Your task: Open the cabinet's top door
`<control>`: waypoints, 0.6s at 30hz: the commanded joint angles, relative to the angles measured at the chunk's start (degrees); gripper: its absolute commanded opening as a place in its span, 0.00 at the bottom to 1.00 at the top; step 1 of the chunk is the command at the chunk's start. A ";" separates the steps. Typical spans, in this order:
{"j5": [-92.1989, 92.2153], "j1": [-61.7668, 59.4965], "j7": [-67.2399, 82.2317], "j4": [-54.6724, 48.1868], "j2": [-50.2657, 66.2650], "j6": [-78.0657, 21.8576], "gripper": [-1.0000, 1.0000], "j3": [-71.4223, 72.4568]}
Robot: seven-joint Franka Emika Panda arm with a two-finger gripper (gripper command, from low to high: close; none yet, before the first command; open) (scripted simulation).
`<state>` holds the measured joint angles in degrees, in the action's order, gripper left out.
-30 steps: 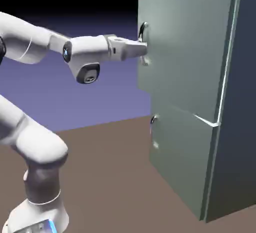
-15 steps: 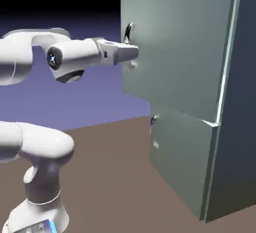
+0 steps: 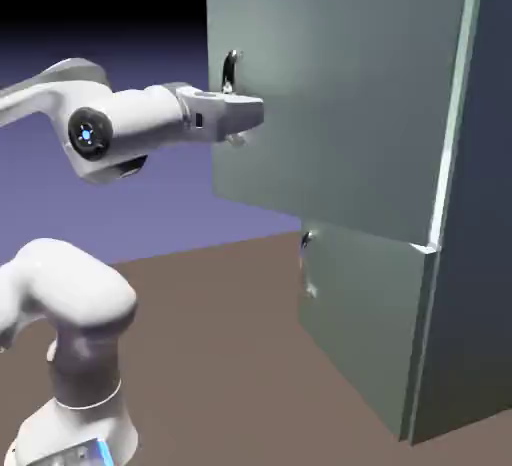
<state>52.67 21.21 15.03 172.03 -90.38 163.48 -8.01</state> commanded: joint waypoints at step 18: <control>-22.18 -9.65 1.14 -10.91 -10.62 -44.62 0.00 -32.44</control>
<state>30.57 11.57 16.22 161.13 -101.00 118.81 -40.45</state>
